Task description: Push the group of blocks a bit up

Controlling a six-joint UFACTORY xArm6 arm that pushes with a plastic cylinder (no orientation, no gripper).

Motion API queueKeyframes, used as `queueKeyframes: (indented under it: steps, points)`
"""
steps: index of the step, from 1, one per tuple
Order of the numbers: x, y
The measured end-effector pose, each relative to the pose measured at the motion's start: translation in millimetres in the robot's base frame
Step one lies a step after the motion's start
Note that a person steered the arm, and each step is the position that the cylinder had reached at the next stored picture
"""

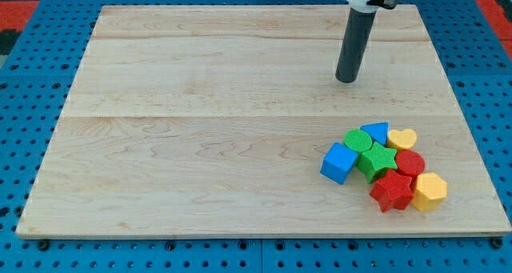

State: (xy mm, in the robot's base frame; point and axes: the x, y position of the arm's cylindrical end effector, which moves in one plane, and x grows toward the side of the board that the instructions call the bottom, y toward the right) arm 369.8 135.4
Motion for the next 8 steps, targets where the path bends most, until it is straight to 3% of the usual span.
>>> queueKeyframes:
  steps: [1,2,3,4,5,7,8]
  points:
    - [-1.9,3.2]
    - [9.5,81.4]
    - [29.8,123.0]
    - [73.4,173.5]
    - [137.4,184.2]
    - [232.9,150.6]
    - [248.2,125.3]
